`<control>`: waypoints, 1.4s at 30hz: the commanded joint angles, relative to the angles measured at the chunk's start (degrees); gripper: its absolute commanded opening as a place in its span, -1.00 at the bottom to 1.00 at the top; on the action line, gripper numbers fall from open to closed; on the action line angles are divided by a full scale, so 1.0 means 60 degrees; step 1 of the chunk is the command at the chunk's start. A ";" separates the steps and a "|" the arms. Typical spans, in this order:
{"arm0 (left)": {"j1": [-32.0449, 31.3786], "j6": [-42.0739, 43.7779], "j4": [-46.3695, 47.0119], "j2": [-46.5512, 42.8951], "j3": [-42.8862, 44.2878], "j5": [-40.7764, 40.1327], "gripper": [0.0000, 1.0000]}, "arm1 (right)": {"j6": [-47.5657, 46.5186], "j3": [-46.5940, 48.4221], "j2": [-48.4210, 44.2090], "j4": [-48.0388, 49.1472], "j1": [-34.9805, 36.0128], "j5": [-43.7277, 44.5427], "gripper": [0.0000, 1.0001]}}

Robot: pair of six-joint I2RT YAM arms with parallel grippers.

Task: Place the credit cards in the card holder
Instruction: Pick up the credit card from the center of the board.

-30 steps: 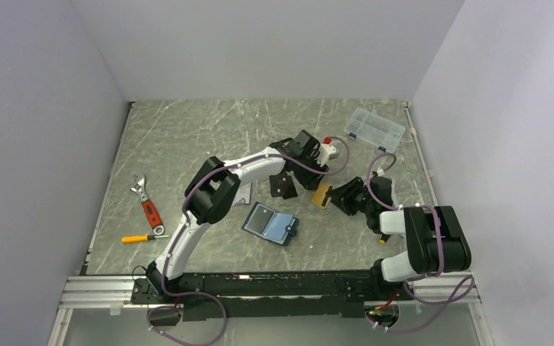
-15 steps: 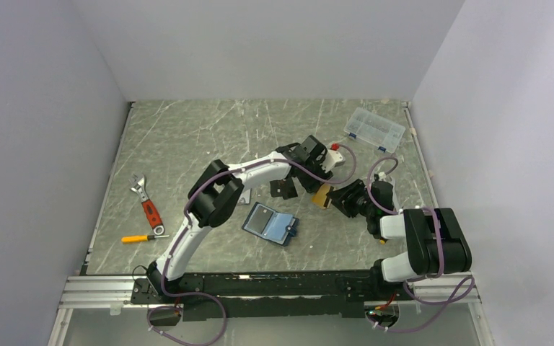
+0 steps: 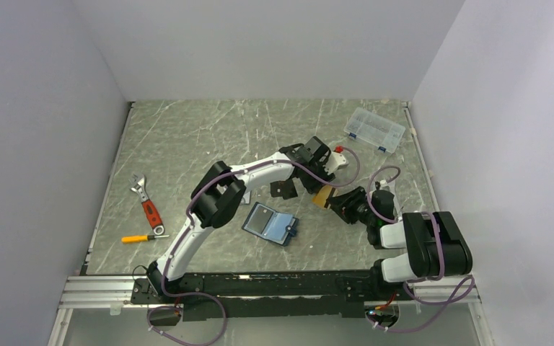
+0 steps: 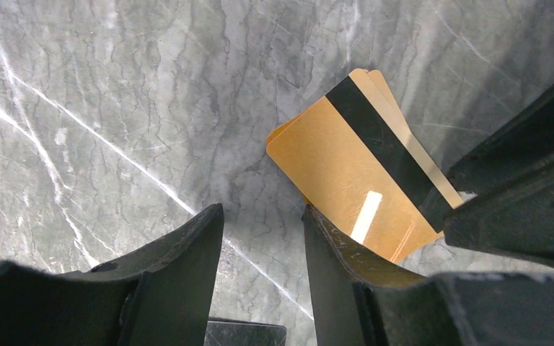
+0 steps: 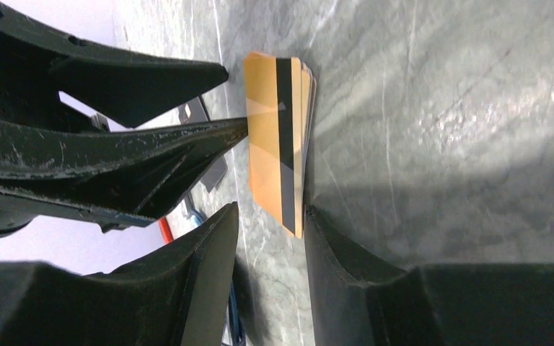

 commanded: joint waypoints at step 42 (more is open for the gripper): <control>-0.0178 0.0069 -0.0275 -0.0386 -0.0462 0.1178 0.05 | -0.0658 0.0042 -0.1421 -0.2414 0.0394 0.1629 -0.18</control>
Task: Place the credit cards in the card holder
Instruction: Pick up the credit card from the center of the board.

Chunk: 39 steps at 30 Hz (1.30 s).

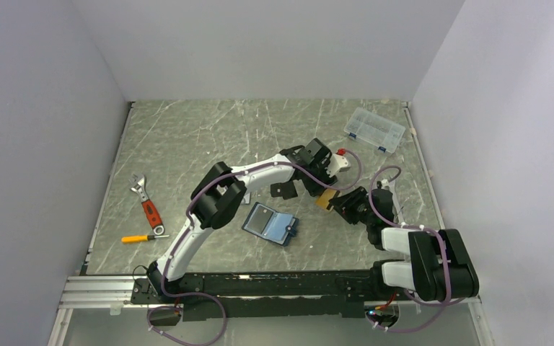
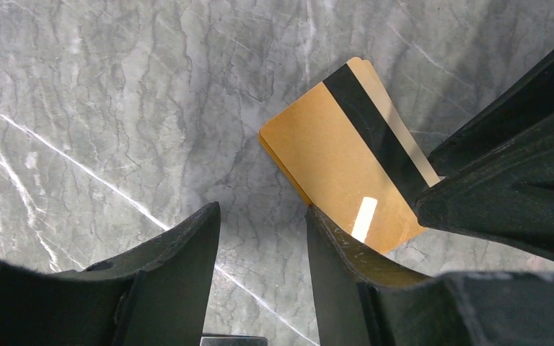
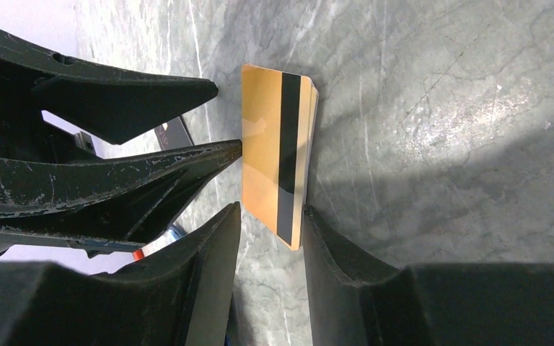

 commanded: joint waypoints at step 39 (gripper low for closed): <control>-0.0314 0.0375 -0.0291 0.0294 -0.0168 0.0043 0.06 | 0.0253 -0.0776 0.0710 0.1013 0.0012 0.0284 -0.11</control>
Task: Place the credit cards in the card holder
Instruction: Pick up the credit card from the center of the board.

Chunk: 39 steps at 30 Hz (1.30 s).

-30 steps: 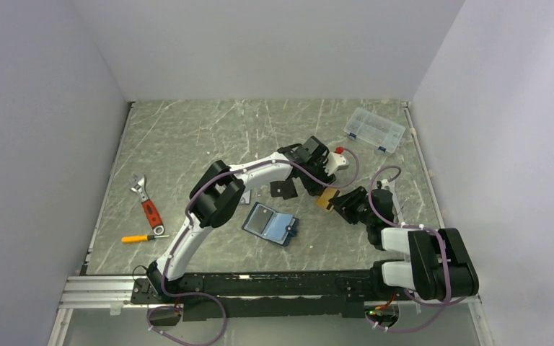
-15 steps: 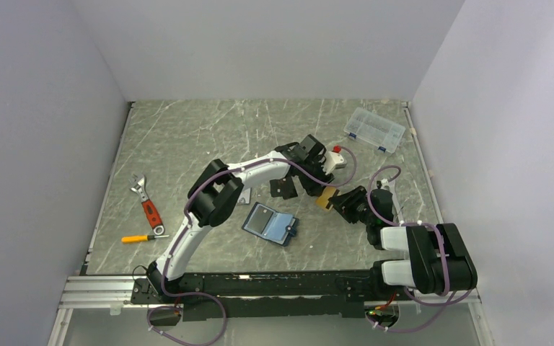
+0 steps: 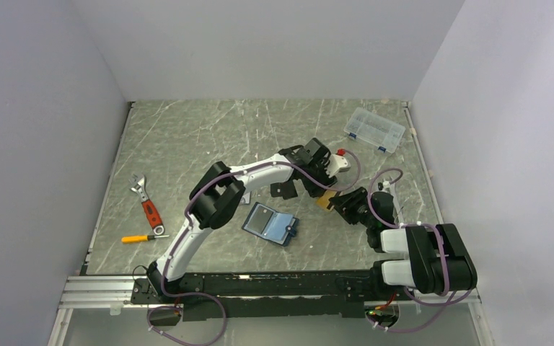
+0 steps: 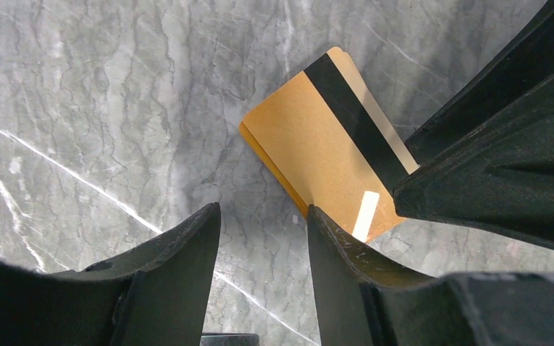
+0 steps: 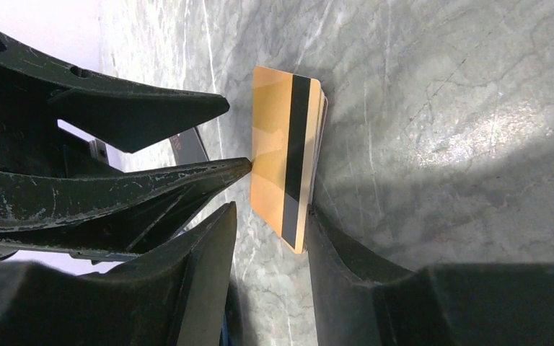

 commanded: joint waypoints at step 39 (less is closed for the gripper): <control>-0.0360 0.0397 -0.1139 0.0285 0.0246 0.0726 0.07 | 0.0180 -0.0752 -0.3517 -0.3331 0.0193 0.1282 -1.00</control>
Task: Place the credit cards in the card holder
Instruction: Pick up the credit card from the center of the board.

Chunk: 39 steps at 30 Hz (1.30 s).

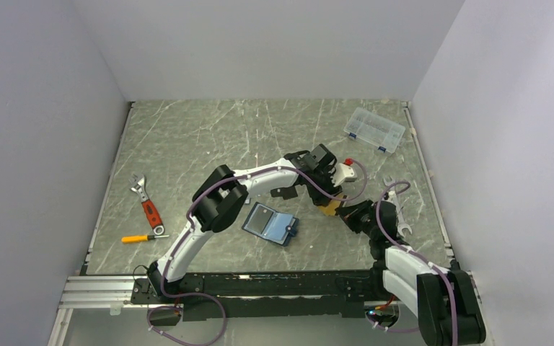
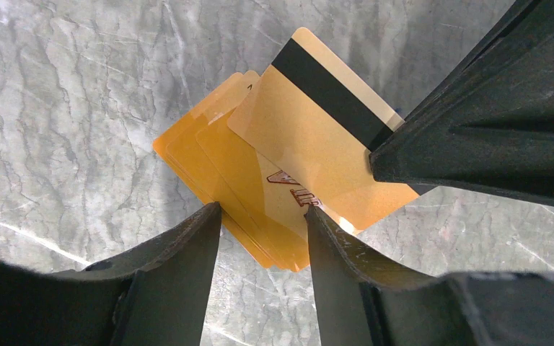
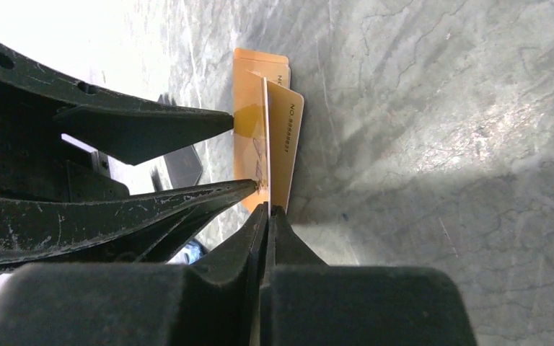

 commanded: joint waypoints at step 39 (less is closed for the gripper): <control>0.4697 -0.8506 0.5884 -0.5578 -0.5764 0.8452 0.22 | -0.1994 0.4310 0.0658 0.2463 0.2684 -0.3119 -1.00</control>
